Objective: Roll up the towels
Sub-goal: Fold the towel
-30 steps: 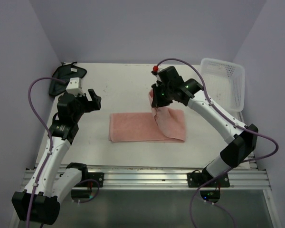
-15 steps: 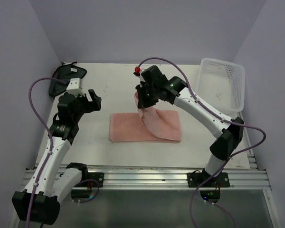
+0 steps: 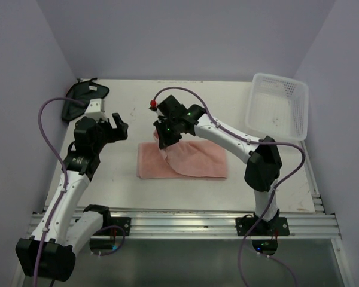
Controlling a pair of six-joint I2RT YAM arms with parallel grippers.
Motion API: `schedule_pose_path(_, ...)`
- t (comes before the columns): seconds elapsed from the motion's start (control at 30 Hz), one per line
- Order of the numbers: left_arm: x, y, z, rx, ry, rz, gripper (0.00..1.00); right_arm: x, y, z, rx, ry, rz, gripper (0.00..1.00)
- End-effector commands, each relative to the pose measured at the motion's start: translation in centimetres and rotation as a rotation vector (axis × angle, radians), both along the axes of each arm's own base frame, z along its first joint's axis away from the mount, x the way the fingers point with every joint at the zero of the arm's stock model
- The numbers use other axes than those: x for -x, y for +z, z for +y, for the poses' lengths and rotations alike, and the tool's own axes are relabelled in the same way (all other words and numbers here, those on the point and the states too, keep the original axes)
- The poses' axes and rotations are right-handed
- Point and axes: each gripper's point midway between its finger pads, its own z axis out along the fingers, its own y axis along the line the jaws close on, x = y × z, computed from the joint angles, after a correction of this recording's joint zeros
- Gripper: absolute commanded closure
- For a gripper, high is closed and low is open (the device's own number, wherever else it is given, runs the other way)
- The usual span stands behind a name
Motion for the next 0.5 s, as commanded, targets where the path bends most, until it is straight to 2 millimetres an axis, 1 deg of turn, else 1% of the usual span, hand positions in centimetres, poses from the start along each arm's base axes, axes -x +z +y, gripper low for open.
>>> schedule_pose_path(0.0,0.1,0.5,-0.1,-0.007,-0.003,-0.022,0.13,0.4,0.5,2.8,-0.082,0.044,0.008,1.00)
schedule_pose_path(0.03,0.1,0.5,-0.1,-0.006,-0.004,-0.022,0.13,0.5,-0.2,3.1,-0.082,0.050,0.023,1.00)
schedule_pose_path(0.07,0.1,0.6,-0.1,-0.004,-0.005,-0.023,0.13,0.2,-0.4,3.7,-0.098,0.052,0.021,1.00)
schedule_pose_path(0.1,0.1,0.6,-0.1,-0.004,-0.004,-0.025,0.13,0.4,-0.7,4.3,-0.114,0.061,0.031,1.00)
schedule_pose_path(0.17,0.2,1.1,0.0,-0.005,0.002,-0.037,0.13,0.4,-2.3,5.7,-0.138,0.074,0.064,1.00)
schedule_pose_path(0.2,0.2,1.1,0.0,-0.005,0.002,-0.037,0.13,0.4,-2.2,6.4,-0.144,0.085,0.064,1.00)
schedule_pose_path(0.23,0.2,1.2,0.4,-0.012,0.024,-0.041,0.13,0.4,-3.7,6.7,-0.121,0.092,0.085,1.00)
schedule_pose_path(0.3,0.2,1.1,0.3,-0.010,0.018,-0.041,0.13,0.5,-4.4,7.0,-0.102,0.097,0.093,1.00)
schedule_pose_path(0.37,0.2,1.0,0.3,-0.008,0.016,-0.038,0.13,0.5,-5.6,7.1,-0.090,0.096,0.107,1.00)
schedule_pose_path(0.47,0.2,1.1,0.2,-0.007,0.014,-0.039,0.13,0.5,-6.4,7.3,-0.093,0.096,0.115,1.00)
